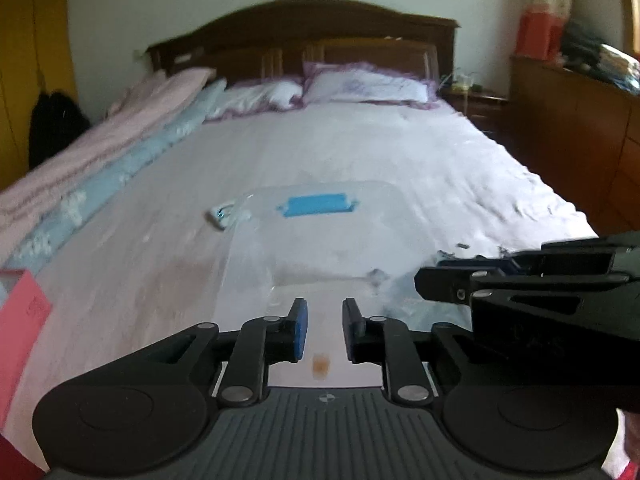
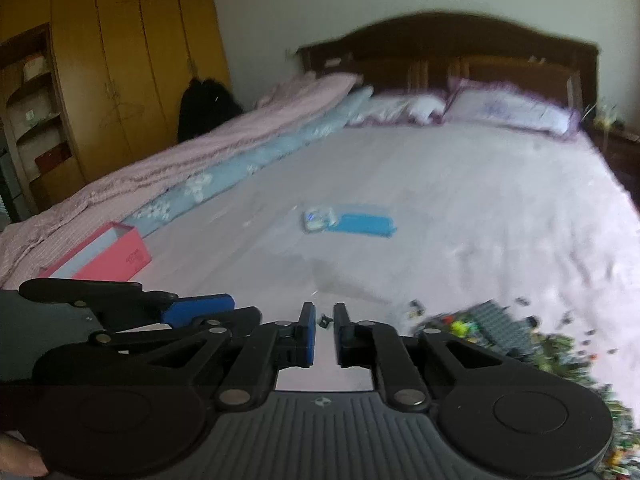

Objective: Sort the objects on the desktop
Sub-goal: 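Carry both pieces over the clear box and open both tools to drop them, then bring both tools back to the edge of the brick pile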

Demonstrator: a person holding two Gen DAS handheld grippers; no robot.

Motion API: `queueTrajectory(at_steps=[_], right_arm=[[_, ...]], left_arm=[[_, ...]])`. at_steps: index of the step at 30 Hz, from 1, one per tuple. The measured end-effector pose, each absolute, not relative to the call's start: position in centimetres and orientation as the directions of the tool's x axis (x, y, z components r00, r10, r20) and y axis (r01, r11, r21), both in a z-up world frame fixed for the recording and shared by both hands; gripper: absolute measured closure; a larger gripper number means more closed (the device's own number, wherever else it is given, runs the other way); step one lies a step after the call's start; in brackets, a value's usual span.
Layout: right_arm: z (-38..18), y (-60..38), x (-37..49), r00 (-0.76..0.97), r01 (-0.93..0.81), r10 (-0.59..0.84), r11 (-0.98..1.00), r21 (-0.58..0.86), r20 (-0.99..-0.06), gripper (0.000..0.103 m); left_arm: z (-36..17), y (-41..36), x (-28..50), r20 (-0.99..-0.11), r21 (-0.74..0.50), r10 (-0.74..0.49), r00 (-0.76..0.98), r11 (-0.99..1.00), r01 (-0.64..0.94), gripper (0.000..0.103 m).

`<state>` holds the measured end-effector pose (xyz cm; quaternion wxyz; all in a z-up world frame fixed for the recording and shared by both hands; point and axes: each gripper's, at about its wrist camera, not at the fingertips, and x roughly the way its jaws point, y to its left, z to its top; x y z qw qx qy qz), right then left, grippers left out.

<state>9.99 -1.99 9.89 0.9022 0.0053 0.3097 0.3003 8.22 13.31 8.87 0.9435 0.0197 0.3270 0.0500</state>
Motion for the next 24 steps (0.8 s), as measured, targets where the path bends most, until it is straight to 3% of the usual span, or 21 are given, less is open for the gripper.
queueTrajectory(at_steps=[2, 7, 10, 14, 18, 20, 24], right_arm=[[9.6, -1.2, 10.9, 0.619, -0.531, 0.537, 0.824, 0.198, -0.573, 0.086], [9.6, -2.0, 11.2, 0.635, -0.51, 0.537, 0.831, 0.222, -0.556, 0.08], [9.7, -3.7, 10.7, 0.651, -0.487, 0.529, 0.841, 0.234, -0.544, 0.079], [9.0, -7.1, 8.9, 0.686, -0.436, 0.488, 0.869, 0.231, -0.539, 0.079], [6.5, -10.3, 6.4, 0.693, -0.384, 0.424, 0.901, 0.2, -0.583, 0.079], [4.6, -11.7, 5.0, 0.679, -0.361, 0.394, 0.914, 0.186, -0.62, 0.079], [0.7, -13.8, 3.1, 0.634, -0.31, 0.358, 0.93, 0.199, -0.685, 0.078]], left_arm=[[8.8, 14.2, 8.3, -0.622, 0.055, 0.12, 0.774, 0.992, -0.11, 0.063], [8.9, 14.7, 7.4, -0.608, 0.037, 0.107, 0.786, 0.994, -0.107, 0.051], [8.9, 13.8, 6.9, -0.599, 0.027, 0.079, 0.797, 0.997, -0.078, 0.049], [8.8, 11.7, 4.4, -0.569, -0.006, 0.011, 0.822, 1.0, -0.017, 0.035], [7.5, 9.2, 1.8, -0.584, -0.016, -0.064, 0.809, 0.998, 0.067, 0.031], [6.3, 8.0, 0.6, -0.602, -0.015, -0.101, 0.792, 0.993, 0.115, 0.022], [3.1, 5.5, -0.9, -0.666, 0.033, -0.111, 0.738, 0.984, 0.178, 0.02]])
